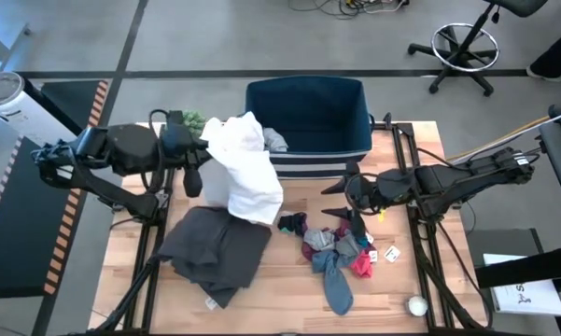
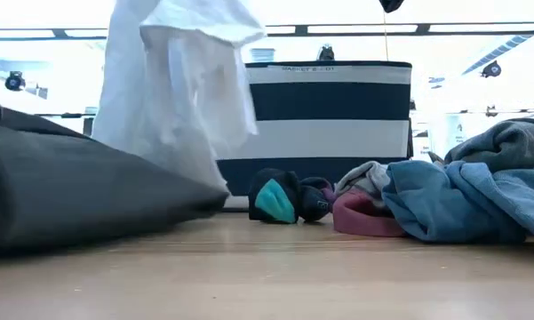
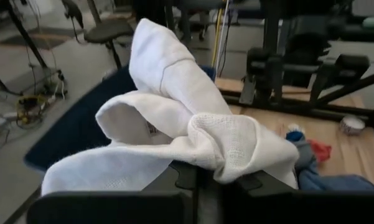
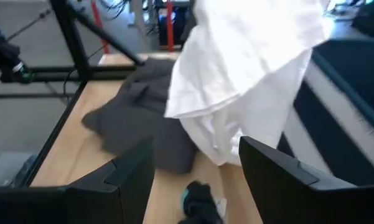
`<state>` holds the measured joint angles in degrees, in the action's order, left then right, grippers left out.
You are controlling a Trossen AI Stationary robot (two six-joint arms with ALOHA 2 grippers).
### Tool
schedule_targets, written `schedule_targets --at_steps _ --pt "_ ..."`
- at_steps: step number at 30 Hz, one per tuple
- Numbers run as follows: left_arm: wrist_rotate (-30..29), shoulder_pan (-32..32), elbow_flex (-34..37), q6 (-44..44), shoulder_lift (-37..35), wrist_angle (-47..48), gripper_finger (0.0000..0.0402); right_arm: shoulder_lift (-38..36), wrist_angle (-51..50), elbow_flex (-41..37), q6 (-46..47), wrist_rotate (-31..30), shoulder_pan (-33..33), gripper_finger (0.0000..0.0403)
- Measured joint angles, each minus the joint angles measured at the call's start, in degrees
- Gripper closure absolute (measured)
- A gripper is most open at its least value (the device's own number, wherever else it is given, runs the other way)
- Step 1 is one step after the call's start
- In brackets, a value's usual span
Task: Sort clothes
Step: Put the white polo shirt into the blue laundry organizer
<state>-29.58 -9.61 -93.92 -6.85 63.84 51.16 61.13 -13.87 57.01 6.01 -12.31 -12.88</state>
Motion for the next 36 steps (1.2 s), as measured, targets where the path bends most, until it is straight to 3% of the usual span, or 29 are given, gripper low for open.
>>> schedule_targets --at_steps 8,18,24,28,36 --pt "0.07 0.00 -14.00 8.99 7.42 -0.75 0.0385 2.49 7.64 0.00 -2.86 -1.37 0.55 0.0125" --pt "0.09 0.60 -40.87 22.14 20.72 -1.68 0.0385 2.75 13.51 0.00 -5.97 -4.52 0.71 0.0096" --pt "0.35 2.15 -37.69 32.78 20.34 -19.62 0.0385 2.75 16.25 0.00 -7.10 -4.80 2.15 0.0097" --pt "3.28 4.57 -40.96 33.85 21.51 -22.22 0.0385 2.74 17.62 0.00 -7.93 -4.84 2.87 0.0094" --pt "12.37 8.39 -40.76 33.13 24.17 -28.70 0.0385 5.76 22.72 0.02 -11.75 -3.53 6.29 0.0094"
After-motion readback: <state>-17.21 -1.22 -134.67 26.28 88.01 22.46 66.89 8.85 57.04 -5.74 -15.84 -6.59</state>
